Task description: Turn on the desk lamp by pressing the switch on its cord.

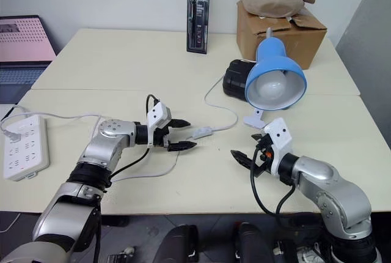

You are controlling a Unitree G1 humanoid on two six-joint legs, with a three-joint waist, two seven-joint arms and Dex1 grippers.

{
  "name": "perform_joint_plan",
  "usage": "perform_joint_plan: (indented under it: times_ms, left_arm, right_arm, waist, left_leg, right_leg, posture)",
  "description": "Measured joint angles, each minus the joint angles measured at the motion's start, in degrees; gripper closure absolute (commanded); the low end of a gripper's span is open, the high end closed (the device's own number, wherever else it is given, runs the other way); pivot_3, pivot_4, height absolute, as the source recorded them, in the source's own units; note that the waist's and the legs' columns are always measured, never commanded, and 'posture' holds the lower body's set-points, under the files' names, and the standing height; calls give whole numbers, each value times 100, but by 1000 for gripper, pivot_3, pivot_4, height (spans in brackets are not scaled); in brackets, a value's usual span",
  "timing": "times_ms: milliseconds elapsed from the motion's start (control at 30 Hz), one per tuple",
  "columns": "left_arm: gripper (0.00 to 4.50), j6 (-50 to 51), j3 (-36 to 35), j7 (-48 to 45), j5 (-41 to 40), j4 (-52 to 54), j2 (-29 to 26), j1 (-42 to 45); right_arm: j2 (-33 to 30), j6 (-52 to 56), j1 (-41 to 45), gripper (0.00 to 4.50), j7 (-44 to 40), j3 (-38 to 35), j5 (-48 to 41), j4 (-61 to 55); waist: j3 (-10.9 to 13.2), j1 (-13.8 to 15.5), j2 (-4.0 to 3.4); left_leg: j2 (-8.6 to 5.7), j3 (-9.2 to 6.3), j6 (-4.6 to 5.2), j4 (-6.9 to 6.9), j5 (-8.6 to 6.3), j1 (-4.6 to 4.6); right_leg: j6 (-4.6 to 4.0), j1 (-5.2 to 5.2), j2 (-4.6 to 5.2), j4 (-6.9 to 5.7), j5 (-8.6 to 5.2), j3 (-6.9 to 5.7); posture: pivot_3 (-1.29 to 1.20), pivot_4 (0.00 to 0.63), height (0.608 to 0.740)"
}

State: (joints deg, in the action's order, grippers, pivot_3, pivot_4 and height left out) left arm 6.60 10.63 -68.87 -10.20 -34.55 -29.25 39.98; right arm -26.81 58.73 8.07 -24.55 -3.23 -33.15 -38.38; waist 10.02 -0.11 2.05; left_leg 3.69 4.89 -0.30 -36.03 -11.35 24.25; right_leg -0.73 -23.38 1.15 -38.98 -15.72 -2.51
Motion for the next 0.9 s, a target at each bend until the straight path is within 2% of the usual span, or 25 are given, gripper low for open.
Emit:
perform_joint_plan:
  times_ms: [267,400,767,833,900]
  left_arm:
    - [35,-261,38,-173,269,-594,203,184]
    - [679,-431,38,-154,419,-719,223,250]
    - [3173,-617,7,71,641,-1030,333,421]
    - [3432,-639,-3,75,650,-1050,360,424]
    - [3442,-708,-2,78,663,-1061,386,424]
  right_arm:
    - [-9,195,-11,0,198,-141,-284,-168]
    - [-42,213,-12,0,218,-177,-382,-174]
    - [-68,214,-20,0,319,-176,-463,-175]
    - [-71,215,-20,0,337,-176,-467,-175]
    - [-72,215,-20,0,344,-176,-470,-175]
  waist:
    - [-1,-1,1]
    - [-1,-2,2]
    - [-2,0,3]
    - [-2,0,3]
    - [-2,0,3]
  left_leg:
    - [-1,-3,0,-2,0,3]
    - [-1,-5,0,-2,0,3]
    - [-2,-5,1,-2,0,6]
    - [-2,-5,1,-3,0,6]
    - [-2,-5,1,-3,0,6]
  right_leg:
    - [0,0,0,1,0,-2]
    - [0,0,0,0,0,-4]
    - [1,1,0,2,0,-4]
    - [1,1,0,2,0,-5]
    - [1,1,0,2,0,-5]
  posture:
    - [0,150,740]
    - [0,150,740]
    - [0,150,740]
    - [0,150,740]
    - [0,150,740]
